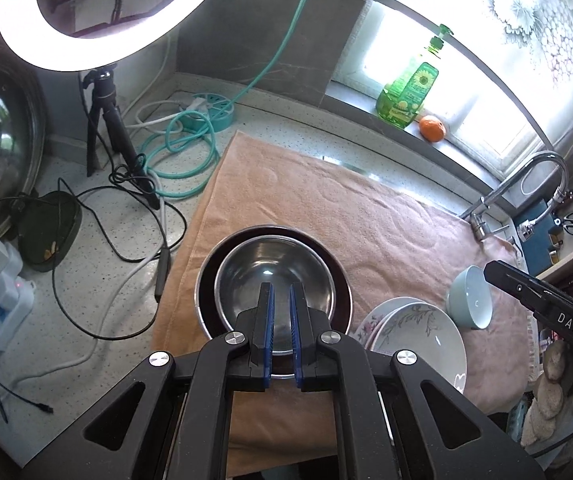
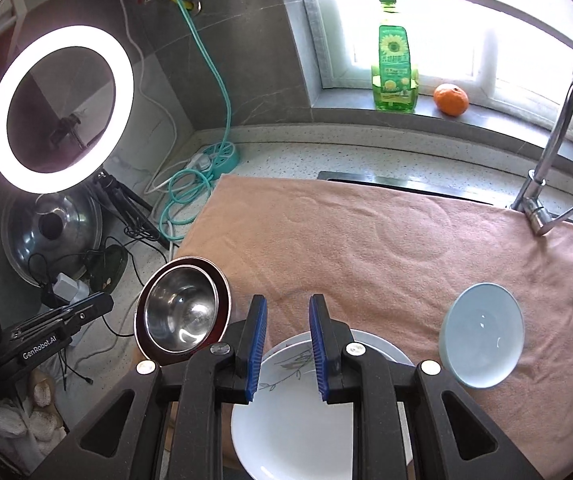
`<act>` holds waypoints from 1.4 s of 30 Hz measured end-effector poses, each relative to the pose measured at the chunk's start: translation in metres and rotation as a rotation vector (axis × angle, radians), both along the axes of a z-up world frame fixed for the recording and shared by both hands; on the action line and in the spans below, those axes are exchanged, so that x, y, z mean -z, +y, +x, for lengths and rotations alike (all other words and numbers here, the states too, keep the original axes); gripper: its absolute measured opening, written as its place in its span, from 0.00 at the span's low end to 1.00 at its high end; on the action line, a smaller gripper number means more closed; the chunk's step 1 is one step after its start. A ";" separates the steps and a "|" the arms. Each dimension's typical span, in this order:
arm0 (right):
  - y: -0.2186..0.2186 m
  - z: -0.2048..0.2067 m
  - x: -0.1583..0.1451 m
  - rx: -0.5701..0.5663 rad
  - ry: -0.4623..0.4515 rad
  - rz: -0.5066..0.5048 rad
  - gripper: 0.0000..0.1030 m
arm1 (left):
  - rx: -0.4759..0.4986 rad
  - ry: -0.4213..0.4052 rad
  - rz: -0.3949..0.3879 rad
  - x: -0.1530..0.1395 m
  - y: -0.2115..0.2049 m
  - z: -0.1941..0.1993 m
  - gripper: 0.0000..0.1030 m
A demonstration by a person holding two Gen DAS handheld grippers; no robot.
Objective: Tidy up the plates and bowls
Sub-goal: 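Move both open tools to the rim of the blue-rimmed white bowl, then close both tools on the blue-rimmed bowl rim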
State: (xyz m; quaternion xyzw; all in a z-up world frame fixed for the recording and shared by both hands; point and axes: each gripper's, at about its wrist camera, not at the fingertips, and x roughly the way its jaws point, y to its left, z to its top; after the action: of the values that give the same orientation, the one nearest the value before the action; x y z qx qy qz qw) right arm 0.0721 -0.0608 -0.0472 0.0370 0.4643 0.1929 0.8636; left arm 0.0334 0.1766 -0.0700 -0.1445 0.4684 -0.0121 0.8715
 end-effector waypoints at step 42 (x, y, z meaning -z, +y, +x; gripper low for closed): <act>-0.237 0.066 0.089 -0.007 0.153 0.021 0.19 | 0.097 0.135 -0.082 0.060 -0.260 0.062 0.06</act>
State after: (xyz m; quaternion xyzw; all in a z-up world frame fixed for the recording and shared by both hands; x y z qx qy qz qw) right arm 0.1385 -0.2977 -0.1364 0.0587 0.5270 0.1975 0.8245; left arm 0.0953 -0.0831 -0.1299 -0.1578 0.5317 -0.0639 0.8296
